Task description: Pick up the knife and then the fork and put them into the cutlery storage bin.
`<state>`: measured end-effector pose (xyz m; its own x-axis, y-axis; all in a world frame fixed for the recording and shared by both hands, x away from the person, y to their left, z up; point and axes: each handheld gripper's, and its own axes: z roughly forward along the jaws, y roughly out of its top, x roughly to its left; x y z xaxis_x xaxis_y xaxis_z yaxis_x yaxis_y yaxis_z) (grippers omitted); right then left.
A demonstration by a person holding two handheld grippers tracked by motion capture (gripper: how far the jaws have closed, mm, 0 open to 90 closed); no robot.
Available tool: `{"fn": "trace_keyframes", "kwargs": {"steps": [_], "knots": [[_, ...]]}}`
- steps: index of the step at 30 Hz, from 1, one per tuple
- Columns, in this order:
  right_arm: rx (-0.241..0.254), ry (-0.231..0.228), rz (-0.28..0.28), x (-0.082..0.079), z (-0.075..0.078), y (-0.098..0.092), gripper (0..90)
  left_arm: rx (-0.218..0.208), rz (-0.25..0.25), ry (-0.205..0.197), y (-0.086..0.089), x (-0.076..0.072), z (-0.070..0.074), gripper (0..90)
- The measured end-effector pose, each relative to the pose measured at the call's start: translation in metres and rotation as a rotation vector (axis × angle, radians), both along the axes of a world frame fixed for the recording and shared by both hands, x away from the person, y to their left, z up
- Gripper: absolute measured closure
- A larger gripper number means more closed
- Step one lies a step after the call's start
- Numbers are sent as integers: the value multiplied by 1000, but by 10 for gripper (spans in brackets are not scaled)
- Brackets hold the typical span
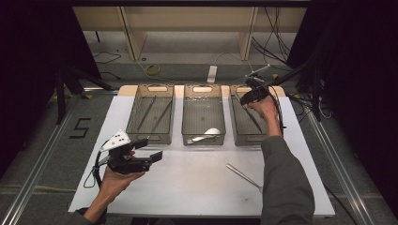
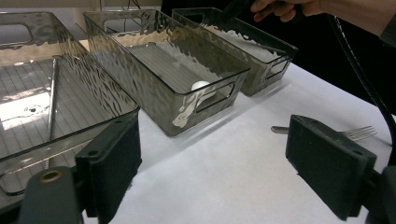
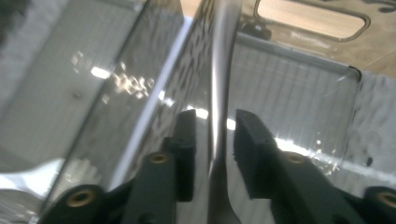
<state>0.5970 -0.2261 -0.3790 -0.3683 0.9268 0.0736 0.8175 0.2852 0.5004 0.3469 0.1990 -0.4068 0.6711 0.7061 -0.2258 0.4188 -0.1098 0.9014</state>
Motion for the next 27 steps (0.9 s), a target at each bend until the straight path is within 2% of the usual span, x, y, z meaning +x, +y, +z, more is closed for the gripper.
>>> {"fn": "trace_keyframes", "kwargs": {"steps": [1, 3, 6, 11, 13, 16, 21, 23, 27], "knots": [[-1, -3, -10, 0, 2, 0, 600, 1, -1, 0, 0, 0, 0, 178], [6, -1, -19, -2, 6, 1, 566, 0, -1, 1, 0, 0, 0, 178], [-3, -3, 9, -6, 9, 1, 521, 1, -1, 2, 1, 0, 0, 178], [3, -32, 62, -17, 17, 2, 459, -1, -4, 6, 1, 0, 0, 177], [13, -47, 101, -23, 22, 3, 437, -1, -4, 7, 1, 0, 0, 178], [26, -64, 145, -35, 29, 6, 404, -1, -2, 8, 0, 0, 0, 177], [20, -96, 227, -62, 36, 10, 326, -3, 0, 9, 1, 0, 0, 177], [38, -107, 254, -74, 37, 11, 318, -3, 0, 8, 1, 0, 0, 176], [35, -114, 301, -96, 34, 11, 291, -4, 1, 8, 0, 0, 0, 174]]}}
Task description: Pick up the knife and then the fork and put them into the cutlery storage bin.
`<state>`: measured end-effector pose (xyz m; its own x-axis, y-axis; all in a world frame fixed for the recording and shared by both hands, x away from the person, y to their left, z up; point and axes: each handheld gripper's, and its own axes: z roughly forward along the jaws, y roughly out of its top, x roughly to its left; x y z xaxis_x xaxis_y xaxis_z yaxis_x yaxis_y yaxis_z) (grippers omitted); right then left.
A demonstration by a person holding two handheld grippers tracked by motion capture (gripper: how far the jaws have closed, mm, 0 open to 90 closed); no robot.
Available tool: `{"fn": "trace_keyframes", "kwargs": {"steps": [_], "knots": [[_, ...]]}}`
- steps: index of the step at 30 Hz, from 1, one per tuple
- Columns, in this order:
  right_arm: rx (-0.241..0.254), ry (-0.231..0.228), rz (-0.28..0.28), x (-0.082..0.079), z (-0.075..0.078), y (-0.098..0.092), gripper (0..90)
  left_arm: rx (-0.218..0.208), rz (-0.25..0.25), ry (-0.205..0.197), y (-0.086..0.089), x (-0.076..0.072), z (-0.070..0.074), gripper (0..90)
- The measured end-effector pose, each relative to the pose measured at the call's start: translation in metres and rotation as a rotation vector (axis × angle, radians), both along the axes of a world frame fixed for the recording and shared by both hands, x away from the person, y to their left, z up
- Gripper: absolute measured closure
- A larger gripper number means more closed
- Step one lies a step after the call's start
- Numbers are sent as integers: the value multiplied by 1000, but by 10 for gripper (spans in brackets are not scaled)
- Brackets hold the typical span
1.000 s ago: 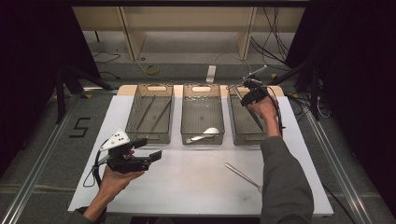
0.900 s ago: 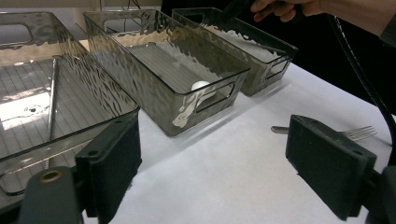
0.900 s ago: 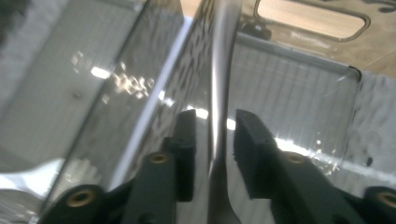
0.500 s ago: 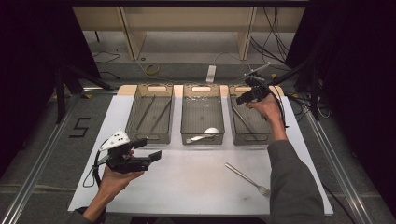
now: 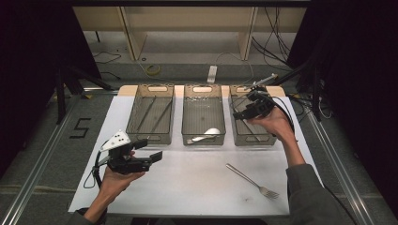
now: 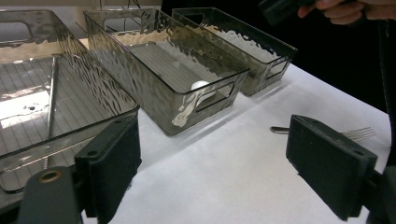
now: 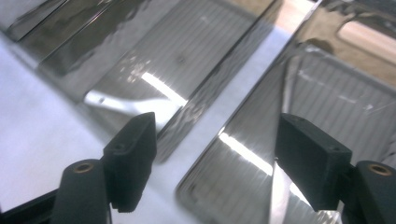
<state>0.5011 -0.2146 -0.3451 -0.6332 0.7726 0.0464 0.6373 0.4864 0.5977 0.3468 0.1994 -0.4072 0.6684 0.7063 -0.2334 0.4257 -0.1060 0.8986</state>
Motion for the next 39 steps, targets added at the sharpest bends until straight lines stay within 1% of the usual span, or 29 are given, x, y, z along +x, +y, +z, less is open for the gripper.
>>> {"fn": "trace_keyframes", "kwargs": {"steps": [2, 6, 11, 13, 14, 16, 18, 19, 21, 27, 29, 35, 39], "knots": [[-6, -13, 24, -12, -2, 1, 277, 3, 1, 0, 0, 0, 0, 174], [3, -38, 57, -35, -5, 1, 261, -3, 11, 2, 1, 1, 0, 174], [-40, -65, 114, -64, -10, 6, 252, -3, 13, -2, 1, 1, -1, 174], [-42, -56, 136, -73, -13, 7, 252, 4, 11, -2, 1, 1, -1, 174], [-40, -51, 140, -78, -14, 8, 253, 4, 12, -2, 1, 1, -1, 174], [-51, -40, 147, -85, -19, 8, 255, 0, 16, -1, 1, 1, -1, 174], [-88, -26, 153, -89, -24, 8, 255, 0, 16, -4, 2, 1, 0, 174], [-94, -19, 152, -90, -25, 7, 258, 0, 17, -6, 2, 1, 0, 174], [-87, -10, 154, -93, -29, 5, 260, 0, 17, -8, 2, 1, 0, 174], [-127, 51, 161, -102, -44, 2, 267, 1, 14, -10, 2, 0, 0, 174], [-140, 71, 161, -104, -48, 1, 285, -4, 10, -13, 2, 0, 0, 174], [-184, 124, 166, -110, -62, -4, 349, 4, 10, -15, 1, 0, 0, 174], [-193, 148, 176, -114, -69, -8, 416, 5, 9, -17, 1, 0, 0, 174]]}}
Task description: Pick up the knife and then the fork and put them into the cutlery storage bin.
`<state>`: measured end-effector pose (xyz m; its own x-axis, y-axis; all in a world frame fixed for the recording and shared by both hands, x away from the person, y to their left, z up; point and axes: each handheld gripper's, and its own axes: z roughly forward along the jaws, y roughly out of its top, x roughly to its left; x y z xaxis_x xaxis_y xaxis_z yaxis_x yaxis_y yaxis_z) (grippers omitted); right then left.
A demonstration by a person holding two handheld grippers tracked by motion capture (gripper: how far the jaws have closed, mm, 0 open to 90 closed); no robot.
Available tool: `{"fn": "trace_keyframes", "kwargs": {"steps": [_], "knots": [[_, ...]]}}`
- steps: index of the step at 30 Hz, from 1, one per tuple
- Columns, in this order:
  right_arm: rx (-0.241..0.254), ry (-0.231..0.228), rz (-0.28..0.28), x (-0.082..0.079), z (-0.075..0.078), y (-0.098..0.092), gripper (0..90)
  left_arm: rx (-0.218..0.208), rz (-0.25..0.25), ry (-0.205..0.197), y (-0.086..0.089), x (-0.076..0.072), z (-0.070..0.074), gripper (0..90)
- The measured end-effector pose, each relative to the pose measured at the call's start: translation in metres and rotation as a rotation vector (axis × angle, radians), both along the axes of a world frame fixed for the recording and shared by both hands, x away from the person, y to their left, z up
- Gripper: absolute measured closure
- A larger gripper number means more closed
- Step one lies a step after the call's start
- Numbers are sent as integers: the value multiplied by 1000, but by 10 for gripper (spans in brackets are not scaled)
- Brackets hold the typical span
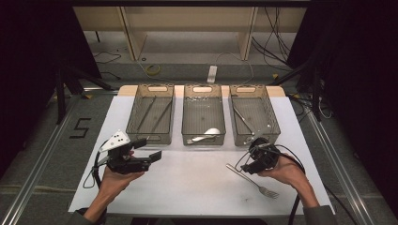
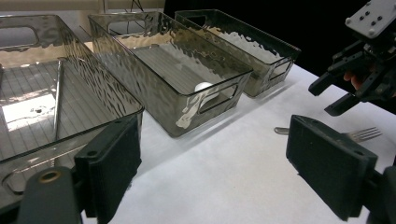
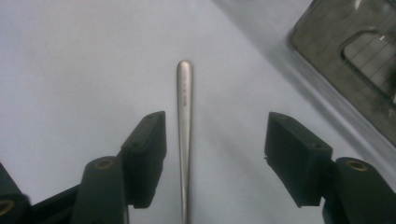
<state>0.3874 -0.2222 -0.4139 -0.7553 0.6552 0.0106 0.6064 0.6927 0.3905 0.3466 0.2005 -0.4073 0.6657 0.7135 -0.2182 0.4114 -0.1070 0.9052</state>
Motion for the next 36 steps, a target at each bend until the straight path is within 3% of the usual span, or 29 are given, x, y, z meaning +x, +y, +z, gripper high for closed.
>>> {"fn": "trace_keyframes", "kwargs": {"steps": [20, 36], "knots": [[-69, 103, 28, -12, -26, 1, 591, 2, -2, -2, 0, 0, 1, 174], [-108, 137, 34, -13, -35, 3, 704, 4, -3, -4, 0, 0, 0, 174]]}}
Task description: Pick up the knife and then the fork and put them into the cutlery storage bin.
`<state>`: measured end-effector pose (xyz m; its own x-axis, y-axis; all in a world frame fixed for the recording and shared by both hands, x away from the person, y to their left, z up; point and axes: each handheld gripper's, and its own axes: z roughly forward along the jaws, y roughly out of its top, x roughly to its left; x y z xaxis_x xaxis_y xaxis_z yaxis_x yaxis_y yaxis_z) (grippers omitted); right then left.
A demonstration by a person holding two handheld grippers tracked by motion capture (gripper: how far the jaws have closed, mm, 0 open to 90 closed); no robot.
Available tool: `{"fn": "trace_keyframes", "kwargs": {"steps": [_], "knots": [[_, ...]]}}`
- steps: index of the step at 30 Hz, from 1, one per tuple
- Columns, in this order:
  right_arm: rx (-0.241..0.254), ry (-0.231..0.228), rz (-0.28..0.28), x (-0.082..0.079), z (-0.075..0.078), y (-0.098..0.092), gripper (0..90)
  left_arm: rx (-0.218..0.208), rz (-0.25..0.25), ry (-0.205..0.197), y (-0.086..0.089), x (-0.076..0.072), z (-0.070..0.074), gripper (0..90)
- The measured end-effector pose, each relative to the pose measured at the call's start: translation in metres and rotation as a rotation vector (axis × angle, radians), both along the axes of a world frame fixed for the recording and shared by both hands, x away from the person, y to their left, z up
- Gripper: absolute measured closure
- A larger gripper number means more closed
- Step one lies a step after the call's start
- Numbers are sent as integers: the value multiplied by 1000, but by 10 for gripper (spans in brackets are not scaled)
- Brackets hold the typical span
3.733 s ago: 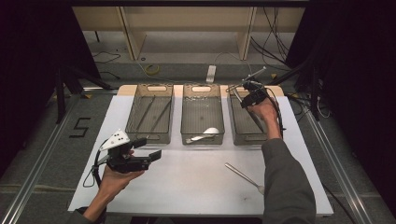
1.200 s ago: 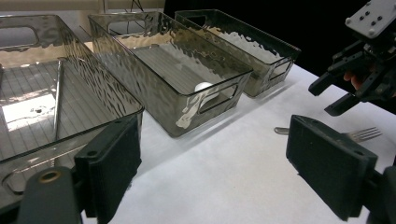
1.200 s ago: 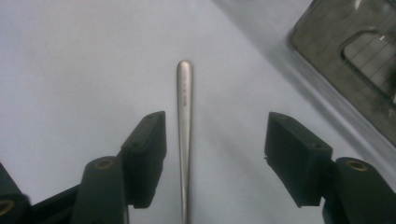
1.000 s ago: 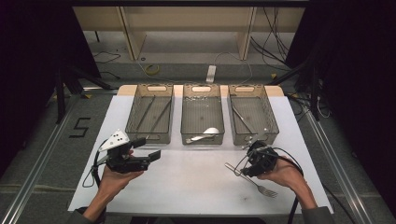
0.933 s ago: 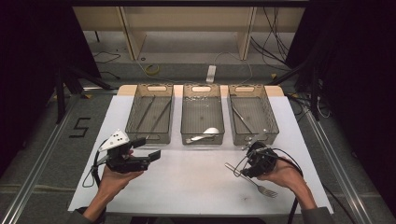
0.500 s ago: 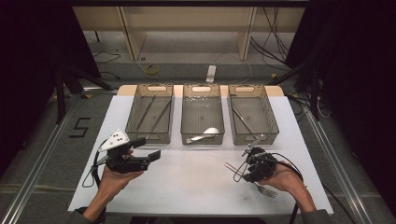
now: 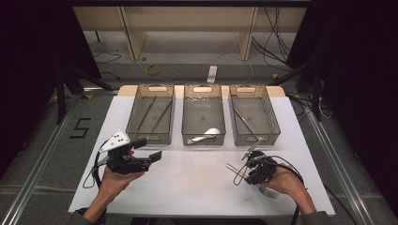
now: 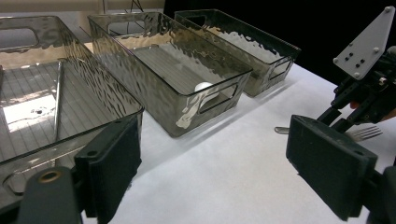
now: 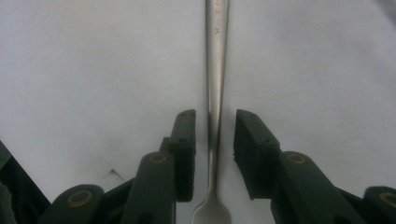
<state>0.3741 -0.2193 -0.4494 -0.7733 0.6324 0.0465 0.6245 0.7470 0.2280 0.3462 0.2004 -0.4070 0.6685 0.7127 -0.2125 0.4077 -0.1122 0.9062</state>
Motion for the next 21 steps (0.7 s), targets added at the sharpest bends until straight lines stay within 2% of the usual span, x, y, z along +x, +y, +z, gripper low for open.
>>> {"fn": "trace_keyframes", "kwargs": {"steps": [15, 21], "knots": [[-21, 16, -2, 1, -4, 1, 764, 0, -1, -1, 0, 0, 0, 174], [-32, 6, -2, 1, -4, 2, 793, 1, 0, -2, 0, 0, 0, 175]]}}
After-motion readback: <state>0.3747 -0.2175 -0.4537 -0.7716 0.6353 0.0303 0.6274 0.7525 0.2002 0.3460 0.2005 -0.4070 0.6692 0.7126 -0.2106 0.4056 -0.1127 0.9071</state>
